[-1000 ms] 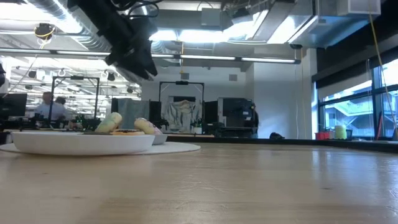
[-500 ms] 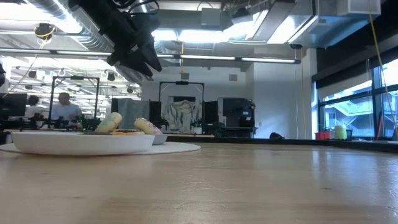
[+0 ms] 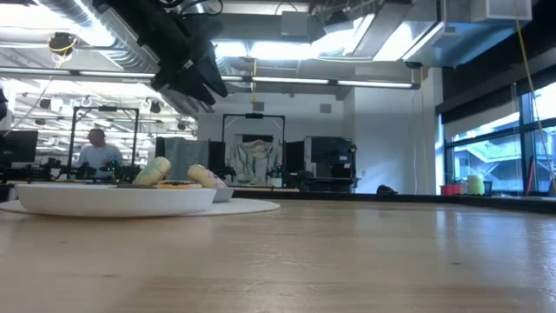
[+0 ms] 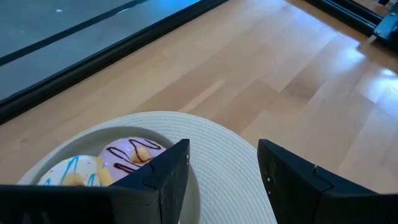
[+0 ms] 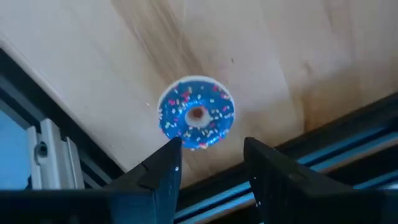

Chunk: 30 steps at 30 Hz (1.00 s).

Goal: Pick & Place donuts
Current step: Put the small blue donut on the white plate

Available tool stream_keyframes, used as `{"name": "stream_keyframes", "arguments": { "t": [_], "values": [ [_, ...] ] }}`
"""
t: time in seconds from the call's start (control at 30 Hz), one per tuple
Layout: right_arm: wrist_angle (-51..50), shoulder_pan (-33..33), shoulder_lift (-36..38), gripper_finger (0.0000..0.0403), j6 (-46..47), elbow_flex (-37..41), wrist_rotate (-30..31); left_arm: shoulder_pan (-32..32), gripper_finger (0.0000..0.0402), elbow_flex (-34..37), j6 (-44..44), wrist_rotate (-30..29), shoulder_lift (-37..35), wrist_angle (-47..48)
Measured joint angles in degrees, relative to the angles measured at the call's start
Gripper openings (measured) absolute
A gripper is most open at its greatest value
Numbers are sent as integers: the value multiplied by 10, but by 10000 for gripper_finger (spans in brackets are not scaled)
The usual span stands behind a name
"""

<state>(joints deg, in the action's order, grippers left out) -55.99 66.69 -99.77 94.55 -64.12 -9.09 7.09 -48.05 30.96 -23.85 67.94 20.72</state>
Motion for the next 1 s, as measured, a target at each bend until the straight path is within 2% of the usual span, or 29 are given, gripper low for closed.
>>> {"name": "stream_keyframes", "arguments": {
  "t": [0.2,0.5,0.73,1.0],
  "values": [
    [2,1,-1,174,-35,0,30,0,184,0,0,0,0,0],
    [2,0,-36,174,-137,-1,32,0,184,0,0,11,0,0],
    [0,0,-53,173,-139,-1,34,0,184,0,0,12,0,0],
    [-5,0,-69,132,-140,-1,32,0,184,0,-1,12,0,0]
  ]
}}
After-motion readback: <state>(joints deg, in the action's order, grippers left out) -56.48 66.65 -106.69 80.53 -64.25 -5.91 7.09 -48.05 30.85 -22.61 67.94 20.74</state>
